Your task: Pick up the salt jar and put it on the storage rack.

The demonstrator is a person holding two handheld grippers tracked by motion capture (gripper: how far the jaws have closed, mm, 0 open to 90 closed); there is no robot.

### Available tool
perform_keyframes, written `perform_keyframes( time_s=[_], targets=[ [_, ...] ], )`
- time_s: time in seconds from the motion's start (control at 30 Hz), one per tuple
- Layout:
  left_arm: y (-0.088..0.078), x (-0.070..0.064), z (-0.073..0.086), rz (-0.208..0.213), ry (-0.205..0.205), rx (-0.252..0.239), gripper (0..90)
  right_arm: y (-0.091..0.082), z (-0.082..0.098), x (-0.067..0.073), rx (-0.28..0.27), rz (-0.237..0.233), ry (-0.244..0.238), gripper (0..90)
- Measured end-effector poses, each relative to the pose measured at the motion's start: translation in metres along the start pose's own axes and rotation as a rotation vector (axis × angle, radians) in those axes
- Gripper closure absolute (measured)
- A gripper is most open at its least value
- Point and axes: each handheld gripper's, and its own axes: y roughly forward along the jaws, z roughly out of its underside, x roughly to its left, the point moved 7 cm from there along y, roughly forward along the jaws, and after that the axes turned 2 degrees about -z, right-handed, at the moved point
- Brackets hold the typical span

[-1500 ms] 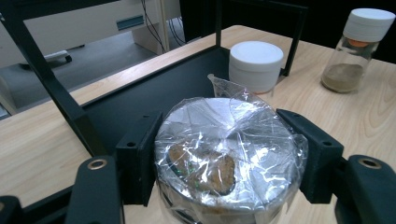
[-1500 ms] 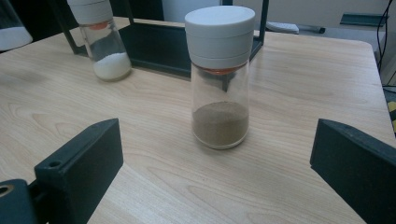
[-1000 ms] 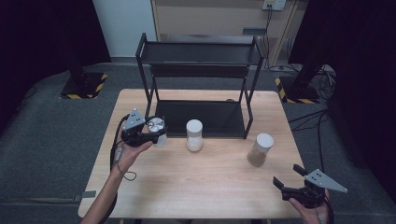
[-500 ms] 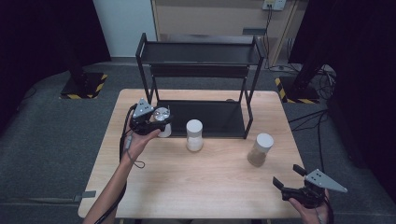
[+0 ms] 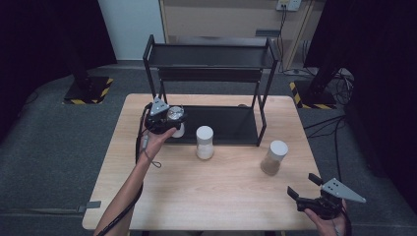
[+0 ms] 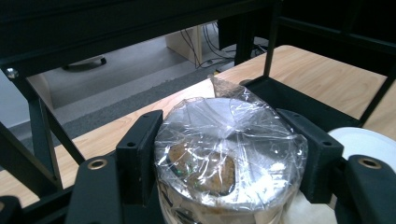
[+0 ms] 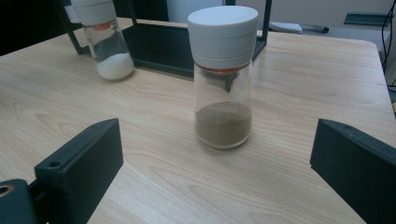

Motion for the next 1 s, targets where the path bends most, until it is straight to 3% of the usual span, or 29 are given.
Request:
perform_keyframes(
  time_s=[0.47,0.7,1.0],
  targets=[
    [0.030,-0.003,0.002,-0.061,-0.022,0.009,33.8,0.000,0.000,0.000,-0.003,-0.002,0.002,2.6],
    [0.042,-0.002,0.010,-0.078,-0.062,0.020,33.8,0.000,0.000,-0.001,-0.004,-0.003,0.004,2.6],
    [0.055,-0.003,0.021,-0.091,-0.078,0.037,33.8,0.000,0.000,-0.001,-0.002,-0.006,0.003,2.6]
  ],
)
